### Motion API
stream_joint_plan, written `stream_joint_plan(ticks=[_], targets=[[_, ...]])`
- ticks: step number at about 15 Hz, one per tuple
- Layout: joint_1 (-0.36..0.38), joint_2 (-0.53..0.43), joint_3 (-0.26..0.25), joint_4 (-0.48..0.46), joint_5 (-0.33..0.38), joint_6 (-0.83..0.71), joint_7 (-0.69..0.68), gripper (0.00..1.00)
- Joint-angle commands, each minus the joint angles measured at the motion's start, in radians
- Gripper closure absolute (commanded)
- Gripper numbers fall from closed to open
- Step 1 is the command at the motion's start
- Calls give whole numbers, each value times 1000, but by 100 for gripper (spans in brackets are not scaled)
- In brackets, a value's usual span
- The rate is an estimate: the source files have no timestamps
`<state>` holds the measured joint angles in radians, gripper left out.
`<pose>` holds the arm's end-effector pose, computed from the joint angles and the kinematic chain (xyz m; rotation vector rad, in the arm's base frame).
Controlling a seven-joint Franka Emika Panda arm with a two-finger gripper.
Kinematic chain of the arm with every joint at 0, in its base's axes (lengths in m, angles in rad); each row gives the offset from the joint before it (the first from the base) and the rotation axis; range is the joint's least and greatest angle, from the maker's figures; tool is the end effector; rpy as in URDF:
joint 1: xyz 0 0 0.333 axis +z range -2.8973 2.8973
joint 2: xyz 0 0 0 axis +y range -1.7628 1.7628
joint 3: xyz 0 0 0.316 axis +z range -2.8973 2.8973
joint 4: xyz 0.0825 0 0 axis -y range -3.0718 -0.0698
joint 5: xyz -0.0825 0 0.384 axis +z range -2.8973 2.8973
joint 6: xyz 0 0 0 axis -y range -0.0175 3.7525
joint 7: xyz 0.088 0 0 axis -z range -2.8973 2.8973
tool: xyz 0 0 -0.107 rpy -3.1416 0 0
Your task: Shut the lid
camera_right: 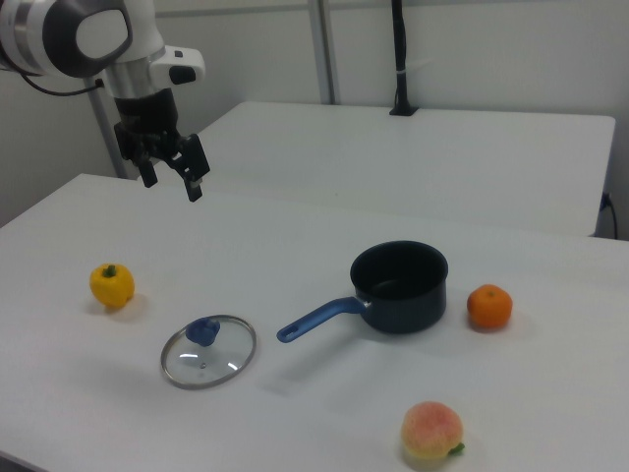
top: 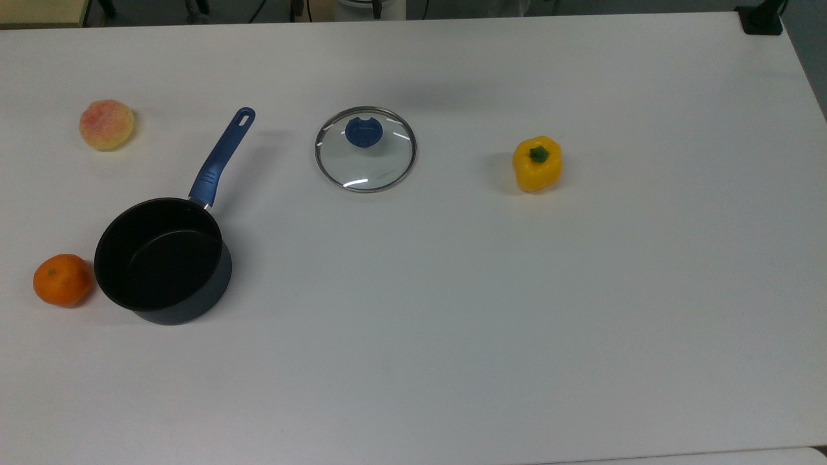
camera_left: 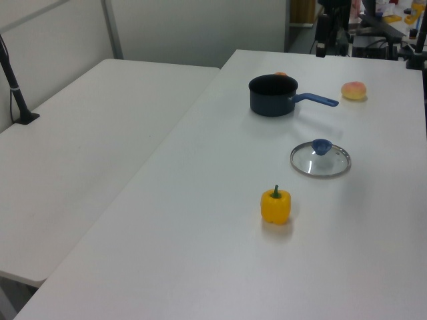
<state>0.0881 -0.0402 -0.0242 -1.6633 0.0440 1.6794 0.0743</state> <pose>0.5500 0.0392 0.6126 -3.0918 0.0216 -0.0820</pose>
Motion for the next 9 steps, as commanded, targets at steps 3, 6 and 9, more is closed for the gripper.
stream_joint_plan(ticks=[3, 6, 9], targets=[[1, -43, 12, -16, 17, -20, 21, 0], [-31, -44, 17, -21, 14, -12, 19, 0], [-70, -40, 13, -12, 10, -1, 35, 0]])
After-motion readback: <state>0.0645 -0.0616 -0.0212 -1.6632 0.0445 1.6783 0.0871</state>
